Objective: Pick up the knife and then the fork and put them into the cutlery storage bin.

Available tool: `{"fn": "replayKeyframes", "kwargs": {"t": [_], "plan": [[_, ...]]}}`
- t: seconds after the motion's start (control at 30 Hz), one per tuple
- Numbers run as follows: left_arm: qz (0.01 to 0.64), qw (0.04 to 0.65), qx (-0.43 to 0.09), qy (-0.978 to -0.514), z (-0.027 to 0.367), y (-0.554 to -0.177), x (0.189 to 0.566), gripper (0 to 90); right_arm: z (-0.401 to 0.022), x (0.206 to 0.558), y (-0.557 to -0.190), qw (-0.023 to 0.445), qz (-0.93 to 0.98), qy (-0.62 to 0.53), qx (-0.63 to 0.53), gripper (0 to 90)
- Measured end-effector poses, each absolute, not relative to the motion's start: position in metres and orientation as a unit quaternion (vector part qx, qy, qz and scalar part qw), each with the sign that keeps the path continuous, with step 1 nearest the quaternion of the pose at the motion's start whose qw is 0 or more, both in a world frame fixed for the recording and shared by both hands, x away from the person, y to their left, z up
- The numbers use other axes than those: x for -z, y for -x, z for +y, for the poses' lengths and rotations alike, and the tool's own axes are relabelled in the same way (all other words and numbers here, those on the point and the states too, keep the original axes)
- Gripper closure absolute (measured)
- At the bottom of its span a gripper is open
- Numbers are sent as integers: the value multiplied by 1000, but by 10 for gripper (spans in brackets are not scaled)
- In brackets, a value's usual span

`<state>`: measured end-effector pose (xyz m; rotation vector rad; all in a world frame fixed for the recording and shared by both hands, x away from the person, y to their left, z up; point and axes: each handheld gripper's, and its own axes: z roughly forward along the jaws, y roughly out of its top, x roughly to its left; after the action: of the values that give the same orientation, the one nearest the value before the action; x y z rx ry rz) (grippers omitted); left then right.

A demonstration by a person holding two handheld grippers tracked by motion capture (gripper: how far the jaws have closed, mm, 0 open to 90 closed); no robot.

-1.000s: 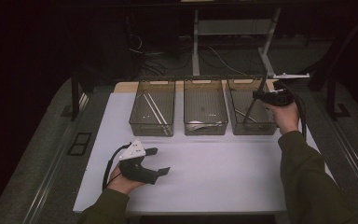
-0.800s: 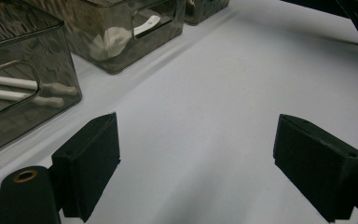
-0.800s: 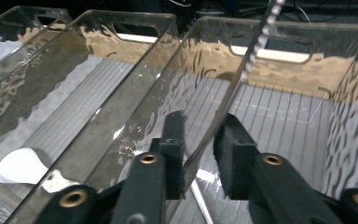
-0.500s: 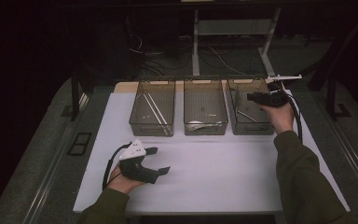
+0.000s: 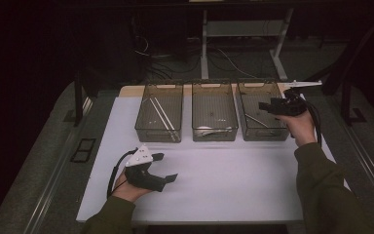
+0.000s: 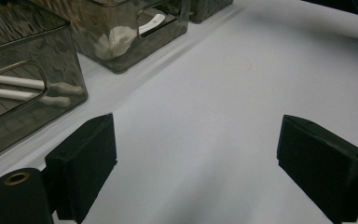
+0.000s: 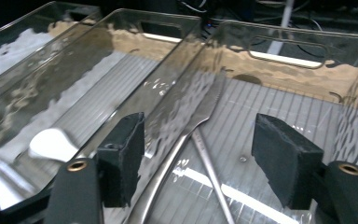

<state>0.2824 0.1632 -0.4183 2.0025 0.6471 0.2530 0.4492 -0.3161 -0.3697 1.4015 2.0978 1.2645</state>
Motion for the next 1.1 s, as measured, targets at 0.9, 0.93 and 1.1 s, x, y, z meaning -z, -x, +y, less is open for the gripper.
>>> {"fn": "replayKeyframes", "kwargs": {"t": [0.9, 0.93, 1.1], "plan": [[268, 474, -96, -833, 163, -281, 424, 0, -298, 392, -331, 138, 766, -402, -483, 155], [268, 474, -96, -834, 163, -281, 424, 0, -298, 394, -327, 137, 766, -401, -483, 155], [269, 477, -96, -831, 164, -280, 424, 0, -295, 407, -308, 130, 778, -382, -482, 139]]}}
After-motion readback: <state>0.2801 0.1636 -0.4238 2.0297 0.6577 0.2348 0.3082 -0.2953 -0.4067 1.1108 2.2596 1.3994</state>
